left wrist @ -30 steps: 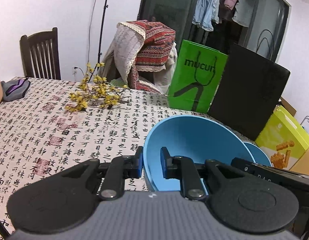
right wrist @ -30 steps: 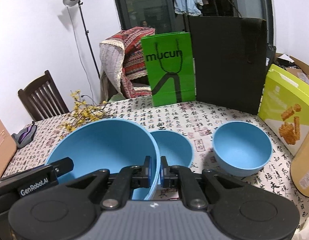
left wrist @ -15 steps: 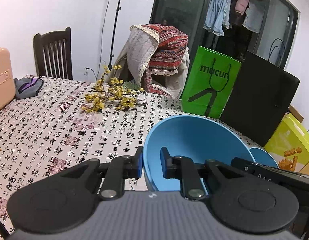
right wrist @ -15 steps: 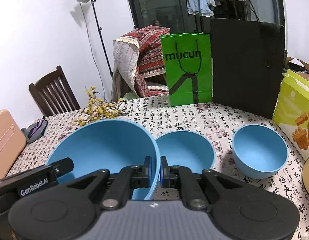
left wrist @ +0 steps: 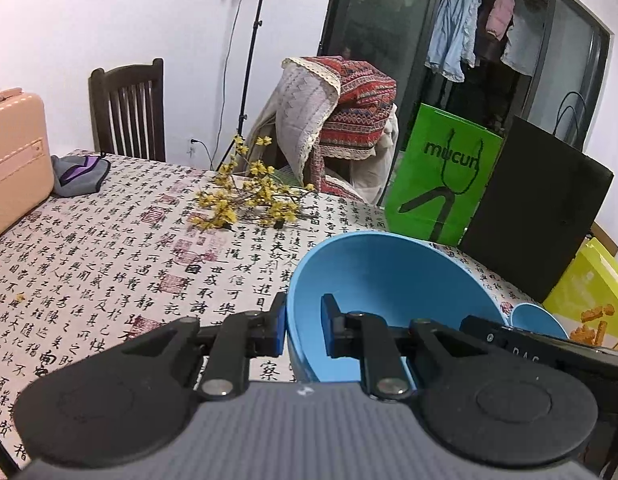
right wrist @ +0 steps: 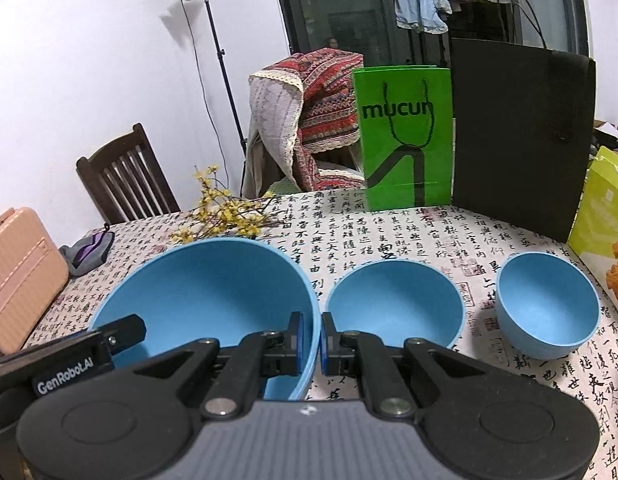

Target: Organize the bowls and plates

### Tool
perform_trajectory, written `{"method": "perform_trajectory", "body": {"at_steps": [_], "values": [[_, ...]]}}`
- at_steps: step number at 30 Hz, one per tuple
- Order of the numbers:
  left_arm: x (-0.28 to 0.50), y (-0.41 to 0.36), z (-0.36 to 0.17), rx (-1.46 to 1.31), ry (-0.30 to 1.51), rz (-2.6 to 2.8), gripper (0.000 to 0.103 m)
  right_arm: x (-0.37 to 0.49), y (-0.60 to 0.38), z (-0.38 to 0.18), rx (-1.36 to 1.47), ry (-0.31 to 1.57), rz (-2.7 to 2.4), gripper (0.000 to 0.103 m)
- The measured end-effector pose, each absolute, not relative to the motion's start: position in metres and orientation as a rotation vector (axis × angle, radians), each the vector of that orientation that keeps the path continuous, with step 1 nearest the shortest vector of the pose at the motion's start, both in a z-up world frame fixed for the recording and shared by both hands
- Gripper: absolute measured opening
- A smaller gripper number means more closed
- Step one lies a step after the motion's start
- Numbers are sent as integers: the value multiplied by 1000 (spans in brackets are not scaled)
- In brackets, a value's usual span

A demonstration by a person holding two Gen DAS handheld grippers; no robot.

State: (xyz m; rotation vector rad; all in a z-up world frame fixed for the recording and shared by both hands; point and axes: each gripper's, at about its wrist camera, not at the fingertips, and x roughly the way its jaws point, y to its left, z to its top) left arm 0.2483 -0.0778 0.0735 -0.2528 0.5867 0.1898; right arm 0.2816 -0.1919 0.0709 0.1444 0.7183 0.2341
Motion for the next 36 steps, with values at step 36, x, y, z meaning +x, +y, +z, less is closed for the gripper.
{"method": "perform_trajectory", "body": {"at_steps": [36], "values": [[215,-28,79,-278,552,309,17,274,-133,78,112,714,360,8]]}}
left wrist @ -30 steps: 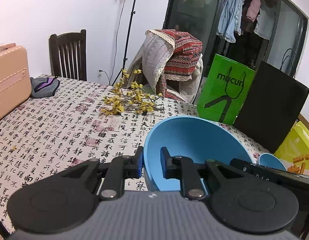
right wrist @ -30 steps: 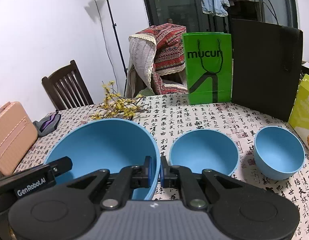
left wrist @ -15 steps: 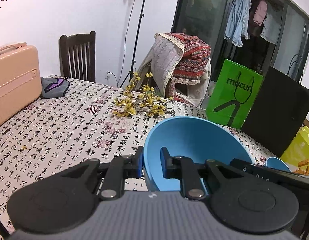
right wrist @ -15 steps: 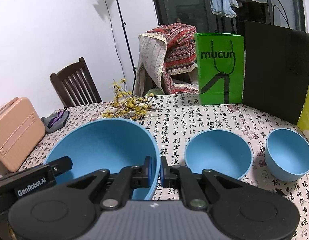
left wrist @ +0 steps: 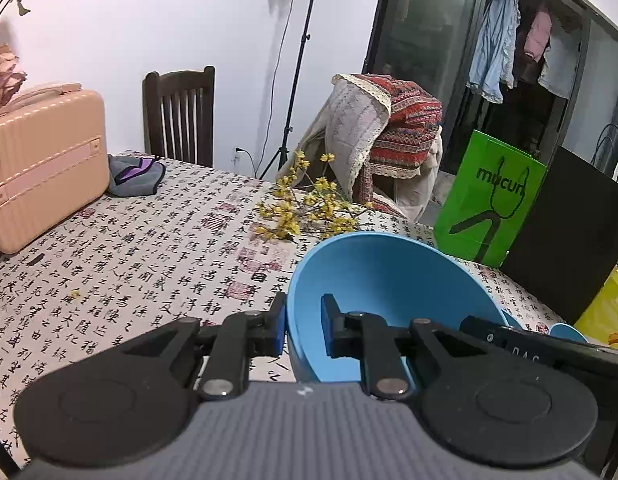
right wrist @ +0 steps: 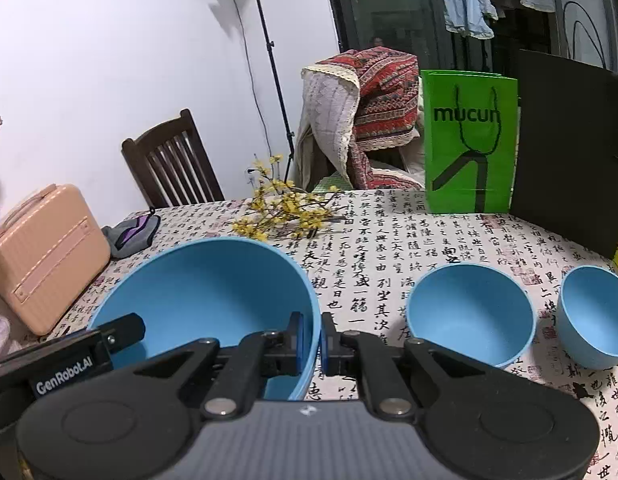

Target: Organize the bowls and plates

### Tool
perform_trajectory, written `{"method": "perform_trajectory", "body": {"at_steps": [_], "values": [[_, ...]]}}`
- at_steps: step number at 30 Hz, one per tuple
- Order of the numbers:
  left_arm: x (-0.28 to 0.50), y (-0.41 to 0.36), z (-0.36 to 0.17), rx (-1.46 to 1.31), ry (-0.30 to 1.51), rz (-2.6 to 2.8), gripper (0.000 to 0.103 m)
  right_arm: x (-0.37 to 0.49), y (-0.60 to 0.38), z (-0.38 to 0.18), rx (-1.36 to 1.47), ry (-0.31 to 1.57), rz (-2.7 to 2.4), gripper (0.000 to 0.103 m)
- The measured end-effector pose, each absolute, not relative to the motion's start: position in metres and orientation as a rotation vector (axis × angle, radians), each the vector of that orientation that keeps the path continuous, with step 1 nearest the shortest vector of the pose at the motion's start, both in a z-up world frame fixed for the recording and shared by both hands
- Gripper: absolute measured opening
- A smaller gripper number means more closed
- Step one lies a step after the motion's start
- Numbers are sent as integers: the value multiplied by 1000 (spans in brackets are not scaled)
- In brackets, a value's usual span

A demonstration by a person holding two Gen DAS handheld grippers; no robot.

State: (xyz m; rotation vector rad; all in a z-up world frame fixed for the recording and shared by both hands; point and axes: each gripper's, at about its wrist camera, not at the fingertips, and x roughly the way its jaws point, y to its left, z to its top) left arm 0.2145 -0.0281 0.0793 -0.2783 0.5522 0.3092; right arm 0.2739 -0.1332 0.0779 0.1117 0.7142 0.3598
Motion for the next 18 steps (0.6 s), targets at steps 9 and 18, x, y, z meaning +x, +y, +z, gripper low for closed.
{"method": "perform_trajectory", "body": {"at_steps": [9,18], "values": [[206,-16,79,-287,548,335,17,271,-119,78,107,714,391,9],[196,-6,78,-296,545,361,17,268,-106,78,100,717,418,9]]}}
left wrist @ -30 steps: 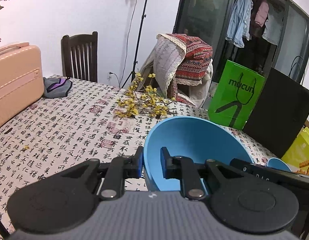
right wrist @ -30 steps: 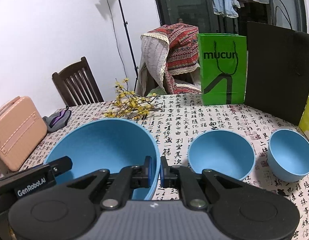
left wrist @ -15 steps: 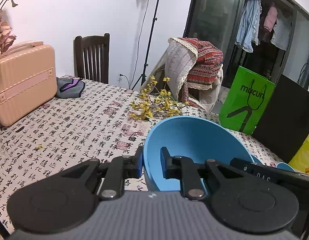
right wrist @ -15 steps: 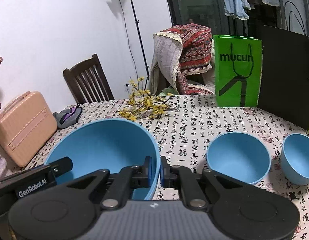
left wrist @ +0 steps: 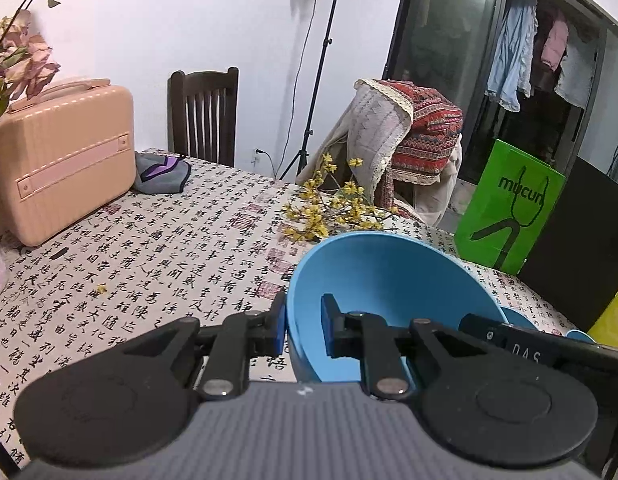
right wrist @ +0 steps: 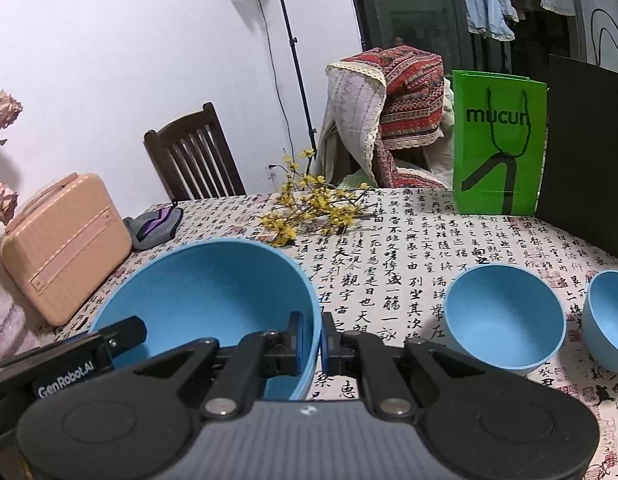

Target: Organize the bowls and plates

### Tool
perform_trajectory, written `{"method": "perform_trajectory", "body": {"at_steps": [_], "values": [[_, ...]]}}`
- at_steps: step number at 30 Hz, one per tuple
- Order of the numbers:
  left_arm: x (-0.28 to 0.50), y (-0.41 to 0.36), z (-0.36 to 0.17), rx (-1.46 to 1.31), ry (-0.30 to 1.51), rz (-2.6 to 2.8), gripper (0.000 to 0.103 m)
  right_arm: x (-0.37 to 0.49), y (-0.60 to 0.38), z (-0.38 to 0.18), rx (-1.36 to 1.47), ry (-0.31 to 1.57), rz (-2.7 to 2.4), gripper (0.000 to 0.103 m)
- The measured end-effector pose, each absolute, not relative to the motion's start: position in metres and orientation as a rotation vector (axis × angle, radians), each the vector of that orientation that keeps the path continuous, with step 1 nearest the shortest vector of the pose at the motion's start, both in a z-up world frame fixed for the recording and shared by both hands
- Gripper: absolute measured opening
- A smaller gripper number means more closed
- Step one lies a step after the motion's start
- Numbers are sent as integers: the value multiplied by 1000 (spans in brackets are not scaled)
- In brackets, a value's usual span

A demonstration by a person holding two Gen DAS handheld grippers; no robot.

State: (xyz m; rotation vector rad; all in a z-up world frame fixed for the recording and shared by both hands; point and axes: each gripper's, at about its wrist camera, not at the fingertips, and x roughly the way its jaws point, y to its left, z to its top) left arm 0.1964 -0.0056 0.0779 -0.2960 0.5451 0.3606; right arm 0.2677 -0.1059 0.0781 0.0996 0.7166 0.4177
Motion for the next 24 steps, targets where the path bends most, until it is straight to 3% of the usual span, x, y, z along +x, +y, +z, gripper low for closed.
{"method": "perform_trajectory", "body": {"at_steps": [24], "values": [[179,12,71,-312,546,408,17,260,-85,72,87,727,468,9]]}}
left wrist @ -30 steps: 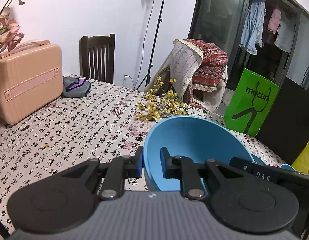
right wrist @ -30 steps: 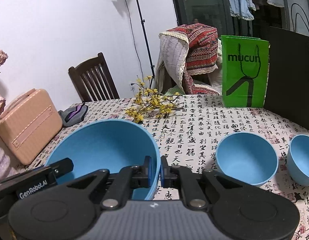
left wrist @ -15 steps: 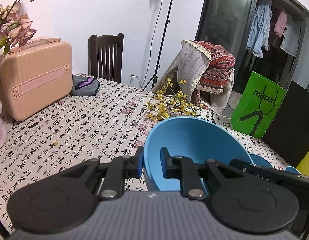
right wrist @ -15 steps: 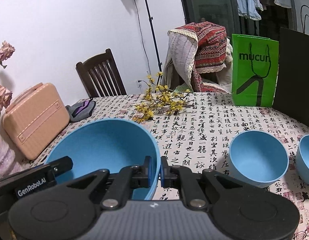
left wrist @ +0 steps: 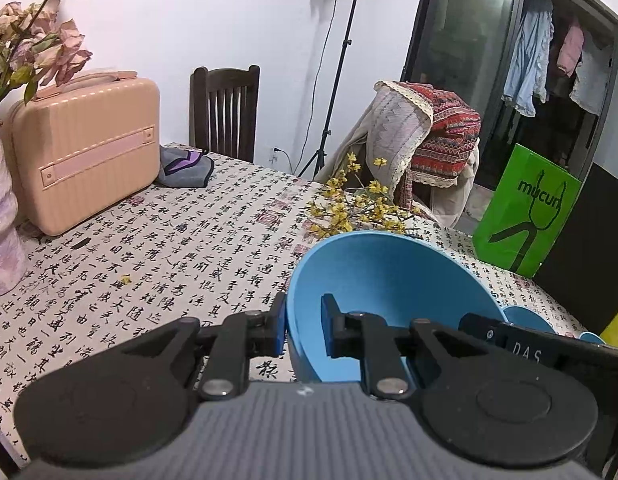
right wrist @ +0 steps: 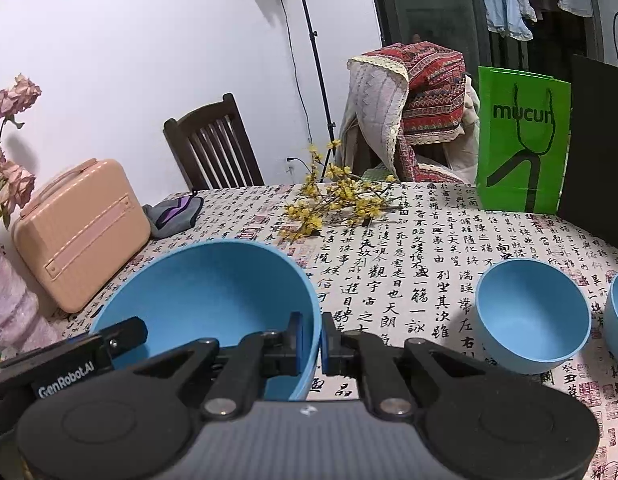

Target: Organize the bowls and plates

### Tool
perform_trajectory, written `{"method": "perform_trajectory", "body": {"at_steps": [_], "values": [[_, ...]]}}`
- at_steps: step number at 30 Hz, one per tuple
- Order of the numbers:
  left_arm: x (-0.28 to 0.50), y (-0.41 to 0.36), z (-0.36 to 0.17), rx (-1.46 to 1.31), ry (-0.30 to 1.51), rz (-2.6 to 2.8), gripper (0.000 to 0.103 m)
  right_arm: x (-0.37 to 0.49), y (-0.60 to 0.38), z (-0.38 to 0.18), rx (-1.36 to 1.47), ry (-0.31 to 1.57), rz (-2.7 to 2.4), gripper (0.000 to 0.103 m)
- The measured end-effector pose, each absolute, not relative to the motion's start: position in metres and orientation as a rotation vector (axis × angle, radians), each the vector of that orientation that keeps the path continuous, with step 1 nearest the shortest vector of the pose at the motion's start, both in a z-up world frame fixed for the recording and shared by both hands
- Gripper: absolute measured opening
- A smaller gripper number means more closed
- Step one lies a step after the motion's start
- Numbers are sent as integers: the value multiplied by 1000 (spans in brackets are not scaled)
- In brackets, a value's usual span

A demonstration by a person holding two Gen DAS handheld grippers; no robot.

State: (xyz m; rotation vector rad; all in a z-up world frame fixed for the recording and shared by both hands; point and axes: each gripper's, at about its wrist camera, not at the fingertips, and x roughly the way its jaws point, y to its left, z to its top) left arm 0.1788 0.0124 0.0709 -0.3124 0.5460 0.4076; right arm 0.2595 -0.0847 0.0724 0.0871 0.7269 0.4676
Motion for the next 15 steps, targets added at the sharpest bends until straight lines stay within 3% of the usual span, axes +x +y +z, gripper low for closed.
{"method": "perform_trajectory", "body": {"at_steps": [15], "values": [[160,29,66,-333,545,463,17,253,-64,67,72,739,524,9]]}}
